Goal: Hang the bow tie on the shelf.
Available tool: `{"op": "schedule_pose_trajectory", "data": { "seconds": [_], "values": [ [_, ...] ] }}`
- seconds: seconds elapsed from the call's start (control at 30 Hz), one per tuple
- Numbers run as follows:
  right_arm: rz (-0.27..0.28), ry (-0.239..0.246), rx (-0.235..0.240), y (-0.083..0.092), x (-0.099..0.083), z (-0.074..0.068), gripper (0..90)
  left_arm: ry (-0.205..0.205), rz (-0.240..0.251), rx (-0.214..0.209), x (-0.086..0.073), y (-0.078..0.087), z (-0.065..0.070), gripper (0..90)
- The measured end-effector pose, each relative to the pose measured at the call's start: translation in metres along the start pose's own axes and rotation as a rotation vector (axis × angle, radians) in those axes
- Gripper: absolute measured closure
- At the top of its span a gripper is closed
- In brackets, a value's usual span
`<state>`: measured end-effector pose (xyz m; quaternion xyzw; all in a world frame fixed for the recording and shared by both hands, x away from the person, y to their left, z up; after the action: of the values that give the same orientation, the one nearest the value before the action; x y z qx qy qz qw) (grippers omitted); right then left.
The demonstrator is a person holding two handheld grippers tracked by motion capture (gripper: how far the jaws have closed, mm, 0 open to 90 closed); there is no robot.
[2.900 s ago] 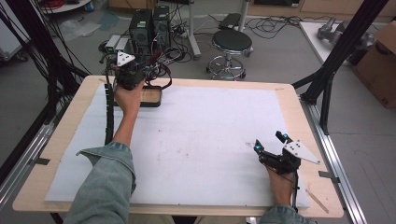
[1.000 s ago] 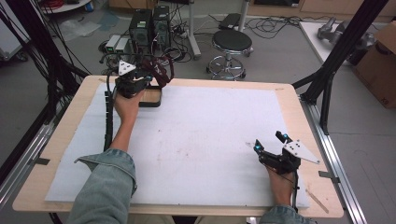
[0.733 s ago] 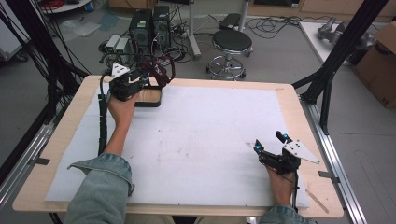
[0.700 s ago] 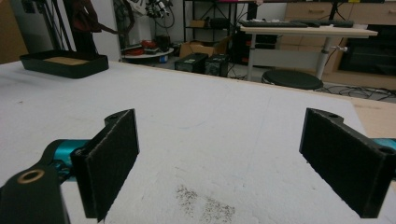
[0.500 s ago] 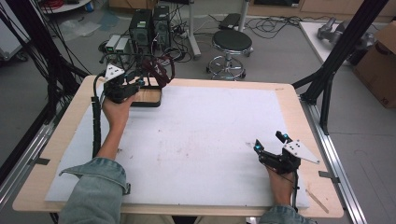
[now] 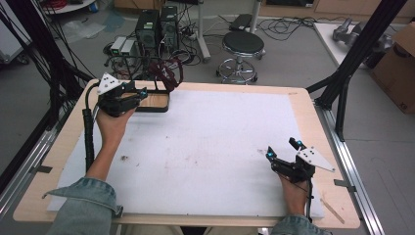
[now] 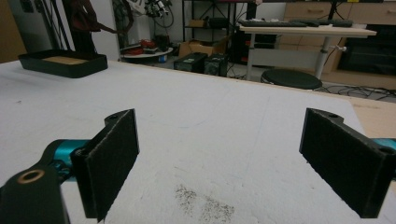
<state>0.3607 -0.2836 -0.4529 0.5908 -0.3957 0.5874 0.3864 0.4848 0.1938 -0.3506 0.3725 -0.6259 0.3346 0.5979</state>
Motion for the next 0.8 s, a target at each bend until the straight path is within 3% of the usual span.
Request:
{"op": "schedule_pose_trajectory", "data": {
  "seconds": [0.43,0.6,0.8],
  "values": [
    [0.002,0.007,-0.006,0.000,0.000,0.001,11.0,0.000,0.022,-0.029,0.000,0.042,0.015,28.0],
    [0.002,0.007,-0.006,0.000,0.000,0.001,10.9,0.013,0.025,-0.016,-0.004,0.058,0.016,22.1],
    [0.001,0.008,-0.006,0.000,0.000,0.001,10.9,0.012,-0.013,-0.016,-0.018,0.073,0.017,19.9]
  ]
}}
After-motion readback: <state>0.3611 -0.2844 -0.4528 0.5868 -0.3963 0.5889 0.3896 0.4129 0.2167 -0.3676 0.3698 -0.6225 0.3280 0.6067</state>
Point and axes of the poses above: each handheld gripper's, and its own axes: y roughly backward along the jaws, x roughly out of its top, z roughly to its right, the point moved 8 cm from there along -y, roughly forward along the jaws, and after that the axes turned 10 degrees about z, right-handed, at the moved point
